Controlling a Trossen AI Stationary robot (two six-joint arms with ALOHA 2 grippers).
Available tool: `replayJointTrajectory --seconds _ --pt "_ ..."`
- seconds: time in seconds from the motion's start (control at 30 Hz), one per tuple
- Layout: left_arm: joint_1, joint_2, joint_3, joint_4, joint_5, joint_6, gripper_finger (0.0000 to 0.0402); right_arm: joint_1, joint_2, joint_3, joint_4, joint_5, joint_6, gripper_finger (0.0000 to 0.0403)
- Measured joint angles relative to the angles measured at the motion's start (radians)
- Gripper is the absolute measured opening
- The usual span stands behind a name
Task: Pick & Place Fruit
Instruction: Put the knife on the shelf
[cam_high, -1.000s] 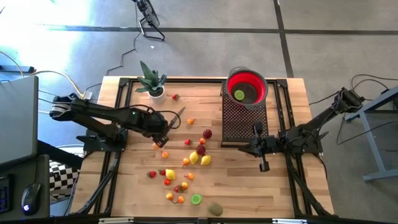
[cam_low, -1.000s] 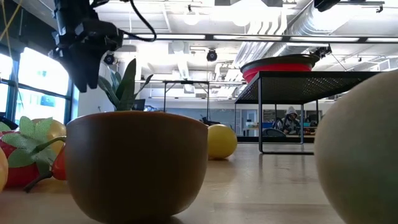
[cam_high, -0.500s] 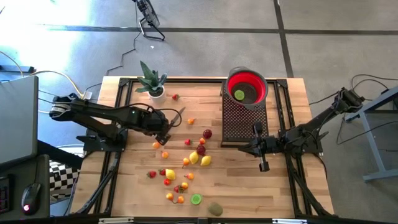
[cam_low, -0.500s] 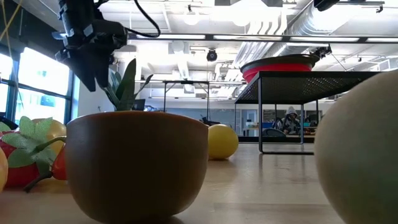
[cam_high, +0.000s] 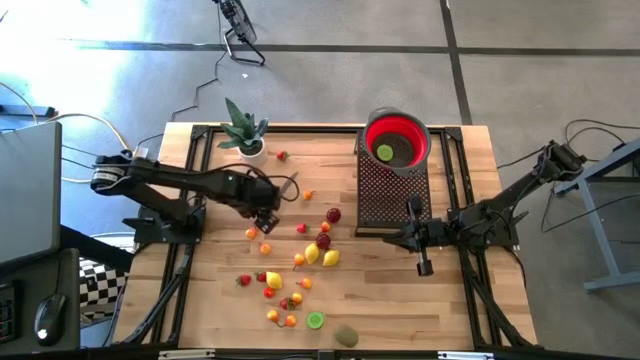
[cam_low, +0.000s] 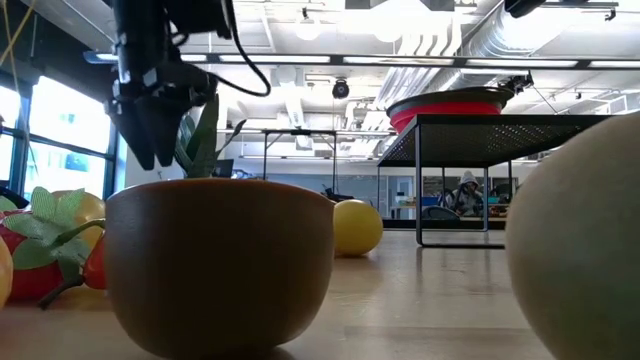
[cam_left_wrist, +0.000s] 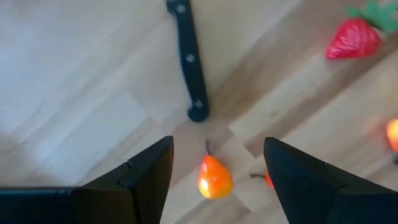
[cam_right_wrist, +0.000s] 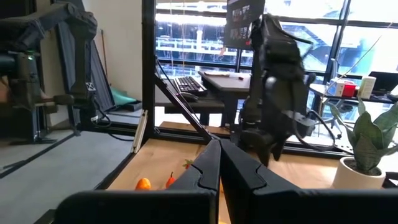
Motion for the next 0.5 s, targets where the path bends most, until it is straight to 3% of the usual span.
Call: replayJointTrajectory --seconds 0.27,0.5 --pt "0.081 0.046 0.000 0.012 0.074 0.070 0.0244 0.000 0.000 0.000 0.000 -0.015 0.000 0.0002" --pt "0.093 0.106 0.000 0.044 0.079 0.091 0.0244 0.000 0.000 0.000 0.000 -0.015 0.000 0.0002"
